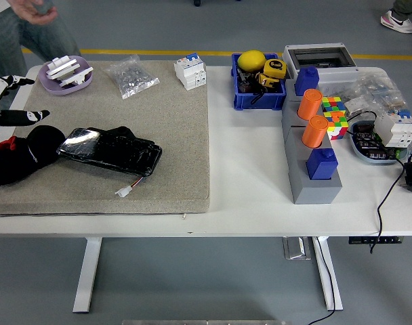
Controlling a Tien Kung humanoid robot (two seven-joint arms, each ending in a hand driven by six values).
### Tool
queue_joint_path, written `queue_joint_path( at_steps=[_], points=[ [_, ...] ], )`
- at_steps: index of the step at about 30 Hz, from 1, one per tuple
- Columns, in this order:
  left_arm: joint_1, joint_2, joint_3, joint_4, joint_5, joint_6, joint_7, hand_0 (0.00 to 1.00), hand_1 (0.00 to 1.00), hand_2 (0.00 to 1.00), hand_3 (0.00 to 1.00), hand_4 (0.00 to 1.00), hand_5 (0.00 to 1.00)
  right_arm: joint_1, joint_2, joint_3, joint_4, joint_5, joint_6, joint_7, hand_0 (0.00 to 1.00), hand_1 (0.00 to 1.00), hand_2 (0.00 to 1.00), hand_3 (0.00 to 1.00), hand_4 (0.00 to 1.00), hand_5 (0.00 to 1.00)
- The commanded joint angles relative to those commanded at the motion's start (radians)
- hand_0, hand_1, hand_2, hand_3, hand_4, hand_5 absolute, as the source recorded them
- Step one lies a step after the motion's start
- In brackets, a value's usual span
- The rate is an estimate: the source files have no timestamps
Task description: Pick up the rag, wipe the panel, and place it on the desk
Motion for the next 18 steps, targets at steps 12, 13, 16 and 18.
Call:
queue_joint_path(
  at_steps=[12,13,16,18],
  points=[
    [-0.054,0.014,0.096,0.124,0.048,-0.033,0.024,0.929,0.948,0.926,0.826,0.867,0.178,0.003,-0.005,0.007,0.001,-0.004,-0.002,0.001,0.752,0.621,0.622,0.558,0.908,0.424],
    [-0.059,0.014,0.106,0.136,0.052,-0.032,0.024,0.929,0.948,0.926,0.826,0.867,0.178,0.002,-0.005,0.008,0.001,-0.005,-0.003,0.001,0.752,0.621,0.622,0.558,0.908,0.424],
    [-0.075,0.013,0.135,0.173,0.053,-0.028,0.022,0.929,0.948,0.926,0.826,0.867,0.178,0.003,-0.007,0.008,0.002,-0.007,-0.003,0.001,0.752,0.621,0.622,0.558,0.908,0.424],
    [-0.086,0.011,0.153,0.197,0.042,-0.025,0.019,0.926,0.939,0.915,0.822,0.868,0.168,0.002,-0.007,0.011,0.002,-0.01,-0.004,0.001,0.752,0.62,0.622,0.557,0.908,0.424]
  ],
)
